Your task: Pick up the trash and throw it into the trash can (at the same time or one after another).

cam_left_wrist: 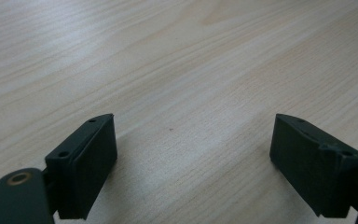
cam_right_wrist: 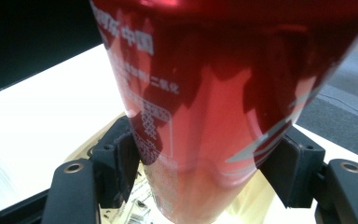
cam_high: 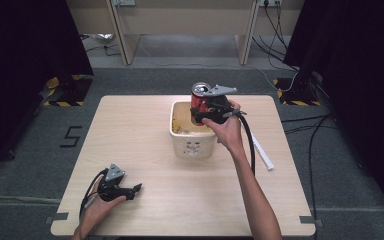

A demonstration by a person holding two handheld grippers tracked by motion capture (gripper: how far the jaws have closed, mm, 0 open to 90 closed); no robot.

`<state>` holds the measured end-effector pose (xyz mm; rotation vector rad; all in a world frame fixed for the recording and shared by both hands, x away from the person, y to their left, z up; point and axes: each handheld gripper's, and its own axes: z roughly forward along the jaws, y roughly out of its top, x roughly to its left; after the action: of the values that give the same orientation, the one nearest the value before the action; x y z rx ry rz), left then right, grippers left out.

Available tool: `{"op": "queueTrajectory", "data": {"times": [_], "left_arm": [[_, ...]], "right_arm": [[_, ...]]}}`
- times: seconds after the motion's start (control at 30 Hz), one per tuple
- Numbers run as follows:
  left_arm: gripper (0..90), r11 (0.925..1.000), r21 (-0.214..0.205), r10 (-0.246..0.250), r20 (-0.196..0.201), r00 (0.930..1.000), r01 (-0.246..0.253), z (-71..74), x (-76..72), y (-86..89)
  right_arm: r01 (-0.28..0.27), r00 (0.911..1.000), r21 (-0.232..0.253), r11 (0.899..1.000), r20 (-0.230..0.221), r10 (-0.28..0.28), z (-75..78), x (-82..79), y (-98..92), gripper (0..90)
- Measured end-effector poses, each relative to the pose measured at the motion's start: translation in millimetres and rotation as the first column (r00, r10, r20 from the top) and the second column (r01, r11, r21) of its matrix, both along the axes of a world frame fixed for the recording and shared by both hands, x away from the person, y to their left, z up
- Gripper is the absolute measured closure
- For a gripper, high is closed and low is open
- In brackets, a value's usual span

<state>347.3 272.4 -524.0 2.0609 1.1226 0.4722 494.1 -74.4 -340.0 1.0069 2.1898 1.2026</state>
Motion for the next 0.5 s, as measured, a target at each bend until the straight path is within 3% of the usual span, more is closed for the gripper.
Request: {"op": "queueTrajectory", "data": {"times": [0.5], "left_arm": [[14.2,1.0,0.0,0.0,0.0,1.0,0.0,0.0,0.0,0.0]], "right_arm": [[-0.046,0.9976,-0.046,0.998,-0.054,0.043,-20.7,9.5,28.5,33.7]]}}
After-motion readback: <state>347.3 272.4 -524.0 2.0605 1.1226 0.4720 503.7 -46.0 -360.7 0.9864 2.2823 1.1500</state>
